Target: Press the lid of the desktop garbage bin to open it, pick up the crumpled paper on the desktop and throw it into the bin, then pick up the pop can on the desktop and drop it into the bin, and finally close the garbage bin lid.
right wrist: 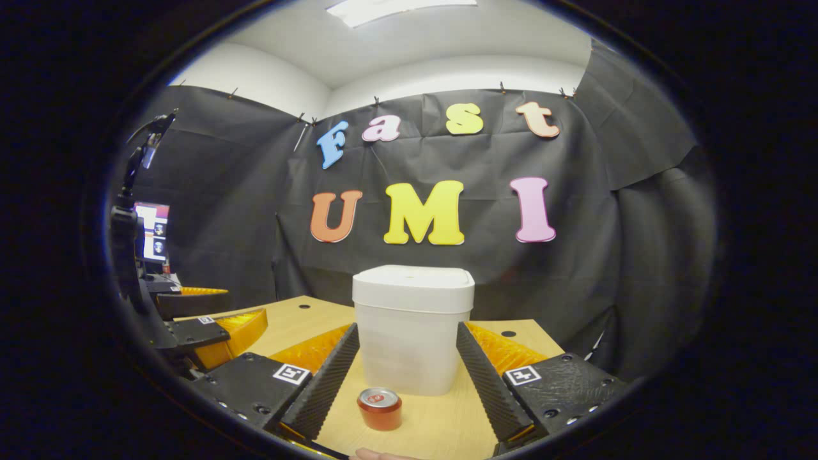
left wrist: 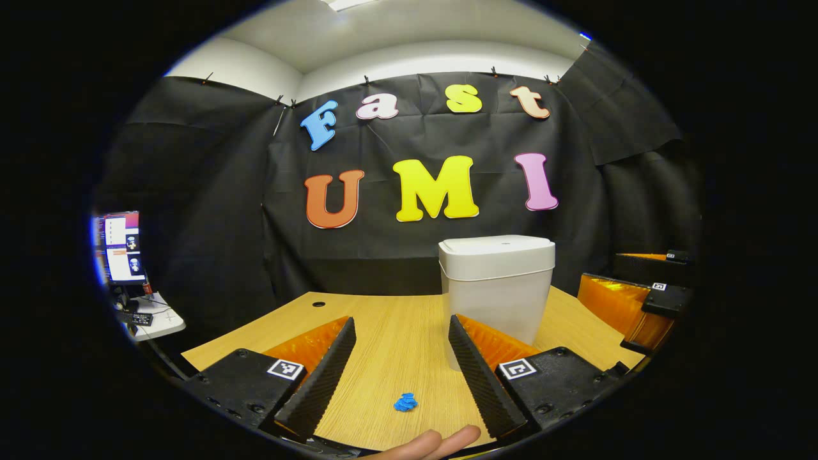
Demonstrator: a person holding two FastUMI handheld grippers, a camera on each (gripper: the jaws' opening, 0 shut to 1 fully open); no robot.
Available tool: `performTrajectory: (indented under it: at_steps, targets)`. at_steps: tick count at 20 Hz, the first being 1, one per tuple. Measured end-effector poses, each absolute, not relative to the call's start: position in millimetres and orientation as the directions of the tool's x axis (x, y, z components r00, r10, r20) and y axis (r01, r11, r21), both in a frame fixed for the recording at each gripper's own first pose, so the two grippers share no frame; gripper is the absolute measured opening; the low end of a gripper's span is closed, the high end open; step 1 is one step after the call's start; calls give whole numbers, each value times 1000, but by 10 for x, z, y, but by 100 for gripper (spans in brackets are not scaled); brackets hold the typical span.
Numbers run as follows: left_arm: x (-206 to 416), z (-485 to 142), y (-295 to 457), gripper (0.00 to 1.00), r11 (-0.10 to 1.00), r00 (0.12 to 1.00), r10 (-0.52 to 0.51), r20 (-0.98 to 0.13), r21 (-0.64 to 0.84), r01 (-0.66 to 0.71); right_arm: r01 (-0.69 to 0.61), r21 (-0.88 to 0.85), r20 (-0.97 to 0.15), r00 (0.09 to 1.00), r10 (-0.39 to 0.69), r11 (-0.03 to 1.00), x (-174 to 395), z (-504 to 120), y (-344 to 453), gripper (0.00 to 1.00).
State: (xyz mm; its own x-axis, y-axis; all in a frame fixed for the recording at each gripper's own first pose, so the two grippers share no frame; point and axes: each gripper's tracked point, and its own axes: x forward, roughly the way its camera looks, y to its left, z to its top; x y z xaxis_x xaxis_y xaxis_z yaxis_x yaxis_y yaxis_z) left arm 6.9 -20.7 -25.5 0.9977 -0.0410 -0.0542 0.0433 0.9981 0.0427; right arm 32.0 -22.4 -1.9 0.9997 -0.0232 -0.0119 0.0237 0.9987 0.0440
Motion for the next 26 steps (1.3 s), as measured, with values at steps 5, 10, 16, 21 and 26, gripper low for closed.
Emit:
performTrajectory:
  at_steps: [5, 10, 16, 21, 26]
  targets:
    - [93, -325, -261, 95, 998, 996, -54, -73, 33, 57, 13, 45, -27, 1000, -12, 999, 586, 147, -255, 95]
    - [123, -360, -306, 95, 997, 994, -71, -79, 35, 74, 34, 79, -7, 999, -33, 996, 902, 469, -284, 78]
    - [189, -412, -236, 95, 998, 992, -68, -105, 13, 69, 19, 54, -31, 999, -18, 998, 1430, 649, -193, 31]
    - [227, -443, -154, 95, 999, 992, -50, -113, 12, 52, -24, 36, -80, 996, 27, 999, 1710, 570, -45, 0]
    - [256, -453, -114, 95, 999, 992, -39, -116, 12, 40, 52, 56, -94, 994, -47, 997, 1956, 557, -132, 0]
